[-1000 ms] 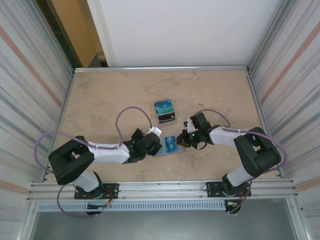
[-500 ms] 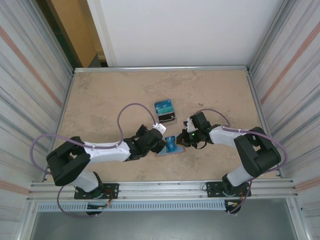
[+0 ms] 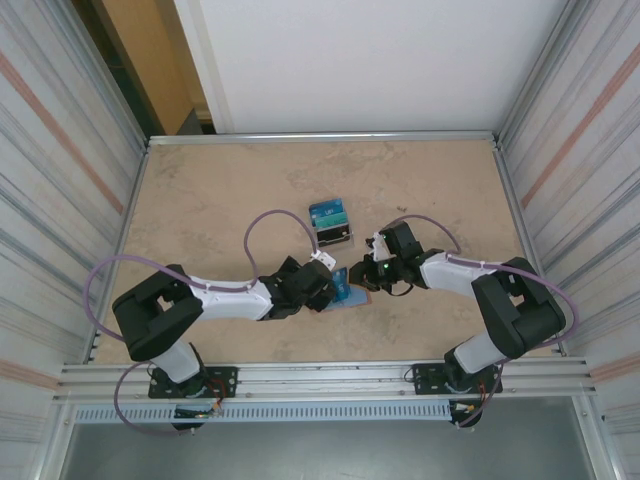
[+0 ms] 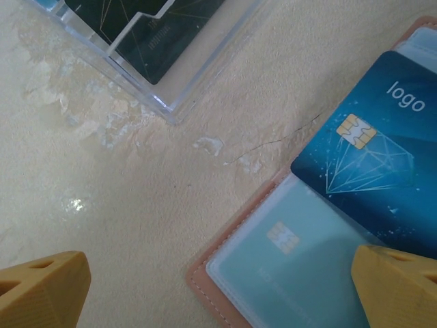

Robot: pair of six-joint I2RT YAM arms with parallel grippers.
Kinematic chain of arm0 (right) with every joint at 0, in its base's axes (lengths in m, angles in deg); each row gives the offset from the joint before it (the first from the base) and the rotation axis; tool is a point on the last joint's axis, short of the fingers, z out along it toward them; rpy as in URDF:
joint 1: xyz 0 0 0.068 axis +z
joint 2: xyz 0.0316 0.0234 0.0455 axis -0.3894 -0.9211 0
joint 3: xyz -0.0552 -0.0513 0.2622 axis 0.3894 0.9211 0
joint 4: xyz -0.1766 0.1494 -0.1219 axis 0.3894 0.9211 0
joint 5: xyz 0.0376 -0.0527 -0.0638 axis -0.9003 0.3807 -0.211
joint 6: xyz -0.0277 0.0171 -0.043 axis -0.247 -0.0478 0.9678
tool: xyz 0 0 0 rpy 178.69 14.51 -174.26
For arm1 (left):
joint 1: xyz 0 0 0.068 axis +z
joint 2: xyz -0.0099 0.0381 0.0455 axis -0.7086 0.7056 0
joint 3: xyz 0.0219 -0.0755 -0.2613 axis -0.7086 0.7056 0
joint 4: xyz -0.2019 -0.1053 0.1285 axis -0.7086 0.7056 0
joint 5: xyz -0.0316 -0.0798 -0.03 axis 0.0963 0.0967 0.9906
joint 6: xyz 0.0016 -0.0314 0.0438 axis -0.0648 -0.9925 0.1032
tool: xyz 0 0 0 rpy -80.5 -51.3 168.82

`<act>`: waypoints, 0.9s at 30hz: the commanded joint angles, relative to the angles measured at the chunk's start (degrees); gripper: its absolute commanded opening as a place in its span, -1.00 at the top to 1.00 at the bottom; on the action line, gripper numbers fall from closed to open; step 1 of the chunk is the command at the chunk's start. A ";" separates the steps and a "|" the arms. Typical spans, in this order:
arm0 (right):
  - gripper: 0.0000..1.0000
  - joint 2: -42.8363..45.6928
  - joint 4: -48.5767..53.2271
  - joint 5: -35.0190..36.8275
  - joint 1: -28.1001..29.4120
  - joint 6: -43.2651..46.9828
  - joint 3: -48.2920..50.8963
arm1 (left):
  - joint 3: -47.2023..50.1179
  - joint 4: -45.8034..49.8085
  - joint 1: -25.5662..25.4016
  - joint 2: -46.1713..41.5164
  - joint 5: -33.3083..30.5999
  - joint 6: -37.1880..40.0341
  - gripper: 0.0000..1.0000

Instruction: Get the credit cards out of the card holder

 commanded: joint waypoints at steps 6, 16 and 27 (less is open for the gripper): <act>0.58 -0.47 -1.01 2.58 4.12 -1.46 -0.08 | 1.07 -0.58 -0.36 0.18 1.00 -3.49 -0.97; 0.99 1.60 8.71 11.92 5.99 2.67 -3.48 | 2.22 0.93 -0.38 -4.15 -1.12 -4.03 -0.97; 1.00 10.88 20.09 20.49 7.94 11.91 -9.22 | 1.57 3.10 0.94 -18.25 -2.79 1.22 -0.97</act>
